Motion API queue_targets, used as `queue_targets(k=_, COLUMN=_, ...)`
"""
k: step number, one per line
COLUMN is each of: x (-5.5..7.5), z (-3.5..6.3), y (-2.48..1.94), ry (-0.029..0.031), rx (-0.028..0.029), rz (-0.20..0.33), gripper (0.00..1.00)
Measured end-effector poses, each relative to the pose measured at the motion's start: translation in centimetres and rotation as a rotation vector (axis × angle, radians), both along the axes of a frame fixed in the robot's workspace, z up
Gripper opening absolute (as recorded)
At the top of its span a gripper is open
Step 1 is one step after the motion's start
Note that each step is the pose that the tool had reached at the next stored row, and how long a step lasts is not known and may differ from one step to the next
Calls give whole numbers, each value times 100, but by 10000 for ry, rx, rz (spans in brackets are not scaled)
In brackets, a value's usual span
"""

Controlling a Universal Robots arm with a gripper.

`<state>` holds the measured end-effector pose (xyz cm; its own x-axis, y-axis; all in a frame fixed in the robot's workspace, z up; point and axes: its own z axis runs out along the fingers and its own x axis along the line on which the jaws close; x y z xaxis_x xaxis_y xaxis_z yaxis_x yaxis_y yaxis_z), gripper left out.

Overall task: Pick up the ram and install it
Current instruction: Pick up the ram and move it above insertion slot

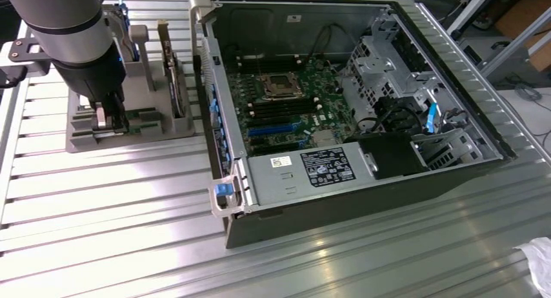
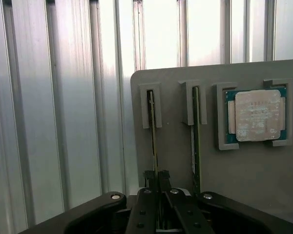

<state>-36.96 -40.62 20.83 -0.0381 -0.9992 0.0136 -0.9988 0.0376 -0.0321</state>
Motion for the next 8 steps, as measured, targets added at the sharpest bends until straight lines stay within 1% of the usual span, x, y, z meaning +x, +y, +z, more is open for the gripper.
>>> queue_targets(k=6, x=0, z=0, y=0, ry=-2, rx=2, rz=0, gripper=13)
queue_targets(k=8, x=0, z=15, y=0, ry=1, rx=-1, rz=0, gripper=13)
